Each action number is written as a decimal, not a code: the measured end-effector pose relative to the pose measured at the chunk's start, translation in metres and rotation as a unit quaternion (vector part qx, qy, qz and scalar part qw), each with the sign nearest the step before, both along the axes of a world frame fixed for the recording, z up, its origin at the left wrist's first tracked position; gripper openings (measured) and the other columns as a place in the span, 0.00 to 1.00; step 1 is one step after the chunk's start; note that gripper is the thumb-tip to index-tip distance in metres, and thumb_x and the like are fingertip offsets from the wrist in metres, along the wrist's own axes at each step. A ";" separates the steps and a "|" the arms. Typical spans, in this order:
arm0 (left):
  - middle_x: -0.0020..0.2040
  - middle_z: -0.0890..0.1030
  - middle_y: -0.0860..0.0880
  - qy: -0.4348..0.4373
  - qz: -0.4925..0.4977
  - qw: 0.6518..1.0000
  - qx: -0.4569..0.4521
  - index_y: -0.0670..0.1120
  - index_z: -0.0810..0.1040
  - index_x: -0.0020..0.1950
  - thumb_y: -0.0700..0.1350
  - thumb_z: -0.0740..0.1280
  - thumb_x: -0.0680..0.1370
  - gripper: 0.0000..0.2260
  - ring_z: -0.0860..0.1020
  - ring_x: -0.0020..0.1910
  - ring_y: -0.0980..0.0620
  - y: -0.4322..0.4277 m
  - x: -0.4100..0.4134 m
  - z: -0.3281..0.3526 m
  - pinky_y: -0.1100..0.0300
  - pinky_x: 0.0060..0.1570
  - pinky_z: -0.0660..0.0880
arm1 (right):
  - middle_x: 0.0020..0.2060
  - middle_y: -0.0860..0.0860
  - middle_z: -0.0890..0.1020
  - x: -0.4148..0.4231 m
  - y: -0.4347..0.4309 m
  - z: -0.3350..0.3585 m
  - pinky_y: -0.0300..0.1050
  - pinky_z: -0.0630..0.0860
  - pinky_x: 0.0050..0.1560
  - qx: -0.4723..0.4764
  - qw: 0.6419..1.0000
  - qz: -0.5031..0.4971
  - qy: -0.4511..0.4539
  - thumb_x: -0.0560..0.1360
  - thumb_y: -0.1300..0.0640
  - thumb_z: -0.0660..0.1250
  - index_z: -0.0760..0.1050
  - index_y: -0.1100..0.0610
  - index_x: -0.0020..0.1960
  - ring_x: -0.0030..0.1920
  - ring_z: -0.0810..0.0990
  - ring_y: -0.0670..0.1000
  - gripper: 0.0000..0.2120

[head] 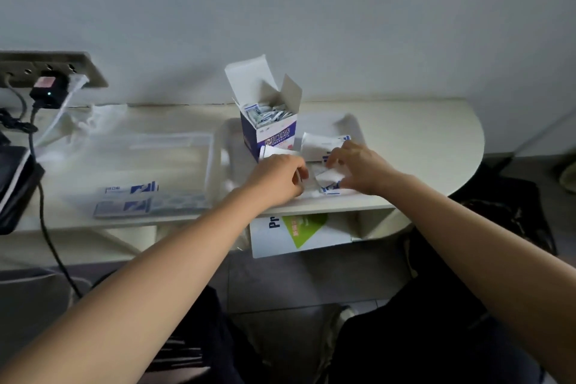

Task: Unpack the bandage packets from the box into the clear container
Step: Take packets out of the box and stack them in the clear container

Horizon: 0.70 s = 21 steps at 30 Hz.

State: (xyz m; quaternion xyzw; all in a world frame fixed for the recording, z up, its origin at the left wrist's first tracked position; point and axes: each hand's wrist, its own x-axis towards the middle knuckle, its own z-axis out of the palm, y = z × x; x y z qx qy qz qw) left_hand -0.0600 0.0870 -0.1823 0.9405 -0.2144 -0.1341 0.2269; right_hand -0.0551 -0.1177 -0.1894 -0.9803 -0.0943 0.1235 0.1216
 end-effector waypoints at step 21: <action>0.45 0.81 0.51 0.060 0.073 0.995 -0.025 0.49 0.81 0.50 0.48 0.67 0.75 0.07 0.78 0.43 0.52 -0.038 0.005 -0.007 0.62 0.37 0.71 | 0.42 0.49 0.73 -0.008 -0.019 -0.007 0.29 0.64 0.36 0.115 0.993 0.024 -0.020 0.65 0.62 0.72 0.78 0.56 0.44 0.40 0.72 0.49 0.08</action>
